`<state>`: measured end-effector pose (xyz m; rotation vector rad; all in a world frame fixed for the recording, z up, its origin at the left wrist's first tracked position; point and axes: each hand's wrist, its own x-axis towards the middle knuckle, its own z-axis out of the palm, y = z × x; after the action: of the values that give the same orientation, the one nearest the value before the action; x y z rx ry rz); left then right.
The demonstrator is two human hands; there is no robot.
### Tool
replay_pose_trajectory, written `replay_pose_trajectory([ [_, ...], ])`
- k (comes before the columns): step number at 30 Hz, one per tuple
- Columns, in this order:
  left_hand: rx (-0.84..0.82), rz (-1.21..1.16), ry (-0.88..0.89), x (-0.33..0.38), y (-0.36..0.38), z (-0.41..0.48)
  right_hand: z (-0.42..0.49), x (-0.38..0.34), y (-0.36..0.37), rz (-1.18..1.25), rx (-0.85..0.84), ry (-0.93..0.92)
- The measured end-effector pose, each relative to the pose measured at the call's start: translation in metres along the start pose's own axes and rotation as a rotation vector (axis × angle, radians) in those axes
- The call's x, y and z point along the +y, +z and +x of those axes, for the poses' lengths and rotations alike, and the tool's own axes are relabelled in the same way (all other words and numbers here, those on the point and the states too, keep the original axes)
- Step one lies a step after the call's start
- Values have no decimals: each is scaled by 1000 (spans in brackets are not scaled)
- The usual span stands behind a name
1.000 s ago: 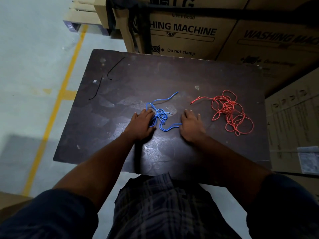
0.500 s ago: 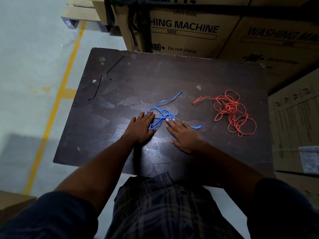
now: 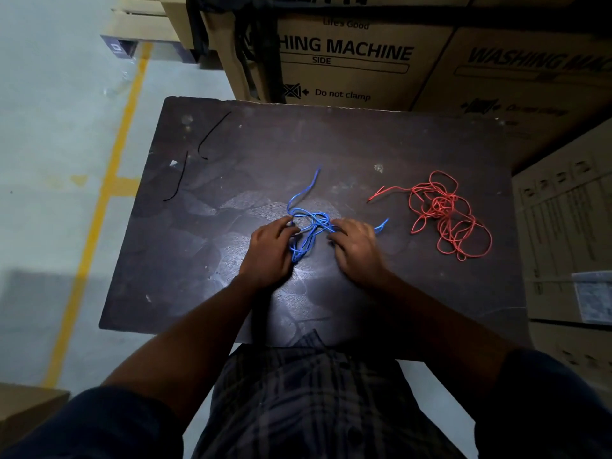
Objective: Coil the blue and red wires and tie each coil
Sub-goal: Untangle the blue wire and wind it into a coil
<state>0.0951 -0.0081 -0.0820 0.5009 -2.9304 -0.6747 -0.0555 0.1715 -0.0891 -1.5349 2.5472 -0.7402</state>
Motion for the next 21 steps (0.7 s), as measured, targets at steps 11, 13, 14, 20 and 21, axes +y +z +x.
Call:
replay_pose_trajectory([
  [11,-150,126,26,-21,-9,23,15,-10,8,-132,-271,109],
  [13,-152,162,35,-26,-13,24,13,-11,9,-136,-235,127],
  [14,-154,172,40,-29,-13,25,13,-13,11,-136,-217,140],
  [20,-129,153,88,-41,-8,21,9,-11,21,181,-79,145],
  [21,-120,129,86,-43,-8,20,8,-9,18,313,-39,175],
])
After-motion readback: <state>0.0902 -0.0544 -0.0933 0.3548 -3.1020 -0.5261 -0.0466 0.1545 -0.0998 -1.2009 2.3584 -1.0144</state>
